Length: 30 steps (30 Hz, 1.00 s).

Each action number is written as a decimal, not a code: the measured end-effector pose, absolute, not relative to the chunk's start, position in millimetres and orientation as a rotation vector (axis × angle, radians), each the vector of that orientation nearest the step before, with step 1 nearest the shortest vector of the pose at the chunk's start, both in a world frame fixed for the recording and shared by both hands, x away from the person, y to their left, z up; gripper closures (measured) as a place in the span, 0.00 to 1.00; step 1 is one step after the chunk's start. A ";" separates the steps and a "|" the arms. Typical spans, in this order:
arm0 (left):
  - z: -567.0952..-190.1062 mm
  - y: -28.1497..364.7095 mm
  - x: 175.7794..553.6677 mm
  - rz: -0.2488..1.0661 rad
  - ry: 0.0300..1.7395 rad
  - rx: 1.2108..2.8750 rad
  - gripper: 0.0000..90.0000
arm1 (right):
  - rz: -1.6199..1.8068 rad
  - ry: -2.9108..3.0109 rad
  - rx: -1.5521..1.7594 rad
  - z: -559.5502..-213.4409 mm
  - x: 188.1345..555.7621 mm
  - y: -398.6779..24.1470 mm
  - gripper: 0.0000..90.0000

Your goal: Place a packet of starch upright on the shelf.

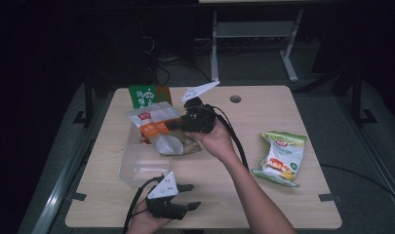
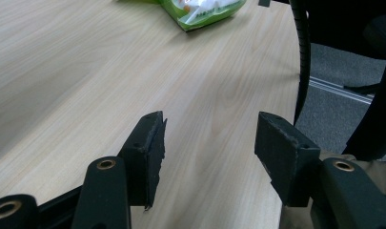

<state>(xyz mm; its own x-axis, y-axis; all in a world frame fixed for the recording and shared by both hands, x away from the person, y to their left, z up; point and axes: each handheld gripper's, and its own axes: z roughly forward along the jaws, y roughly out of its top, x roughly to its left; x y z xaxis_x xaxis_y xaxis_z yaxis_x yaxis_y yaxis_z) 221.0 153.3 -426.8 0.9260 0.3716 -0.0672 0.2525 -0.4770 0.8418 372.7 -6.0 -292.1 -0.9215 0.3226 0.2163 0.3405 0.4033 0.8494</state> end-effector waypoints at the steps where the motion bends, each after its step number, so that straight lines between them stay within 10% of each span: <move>1: -426.9 153.4 220.8 0.152 0.448 2.092 0.48 | -1.591 -2.613 -0.612 -292.5 373.7 -1.9 1.00; 30: -429.4 161.7 220.6 0.145 0.468 2.090 0.48 | -1.510 -2.495 -0.654 -364.7 409.8 85.7 1.00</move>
